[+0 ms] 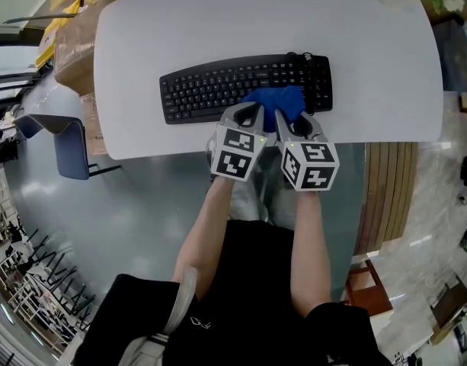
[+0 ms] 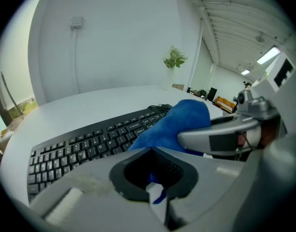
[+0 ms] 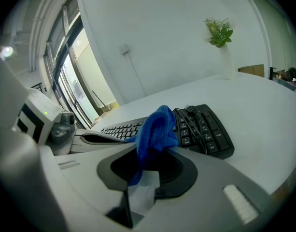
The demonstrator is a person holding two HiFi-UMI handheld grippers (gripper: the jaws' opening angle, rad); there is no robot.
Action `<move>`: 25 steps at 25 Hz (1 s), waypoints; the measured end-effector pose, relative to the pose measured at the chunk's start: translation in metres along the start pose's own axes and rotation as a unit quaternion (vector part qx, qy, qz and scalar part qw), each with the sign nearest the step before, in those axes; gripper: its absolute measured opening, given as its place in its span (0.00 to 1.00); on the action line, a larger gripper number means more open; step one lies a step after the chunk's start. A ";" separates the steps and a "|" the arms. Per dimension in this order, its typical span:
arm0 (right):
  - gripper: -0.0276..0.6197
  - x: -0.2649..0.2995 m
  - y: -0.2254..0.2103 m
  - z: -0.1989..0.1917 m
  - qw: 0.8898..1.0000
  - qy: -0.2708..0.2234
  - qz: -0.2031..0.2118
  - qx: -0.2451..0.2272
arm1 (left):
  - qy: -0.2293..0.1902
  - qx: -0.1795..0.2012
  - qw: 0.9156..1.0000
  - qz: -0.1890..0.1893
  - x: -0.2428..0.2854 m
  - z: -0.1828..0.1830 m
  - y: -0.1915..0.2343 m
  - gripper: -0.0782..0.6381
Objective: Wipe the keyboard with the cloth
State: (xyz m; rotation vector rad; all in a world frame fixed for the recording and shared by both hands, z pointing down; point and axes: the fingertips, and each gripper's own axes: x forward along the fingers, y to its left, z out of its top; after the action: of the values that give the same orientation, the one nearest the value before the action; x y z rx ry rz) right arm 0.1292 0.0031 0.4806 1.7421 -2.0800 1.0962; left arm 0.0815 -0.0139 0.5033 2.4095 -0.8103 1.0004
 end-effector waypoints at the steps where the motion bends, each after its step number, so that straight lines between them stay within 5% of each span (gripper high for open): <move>1: 0.17 -0.001 -0.002 0.000 1.000 -0.001 -0.001 0.001 | 0.000 0.001 1.000 -0.001 0.002 0.001 -0.002 0.10; 25: 0.17 -0.045 -0.077 0.023 0.999 -0.026 -0.034 0.021 | -0.006 0.034 0.999 -0.039 0.043 0.043 -0.072 0.10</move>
State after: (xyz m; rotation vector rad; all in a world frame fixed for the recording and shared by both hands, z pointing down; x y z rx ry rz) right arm 0.2190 0.0205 0.4691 1.8648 -2.0258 1.0932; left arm 0.1747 0.0004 0.4962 2.4862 -0.6923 0.9995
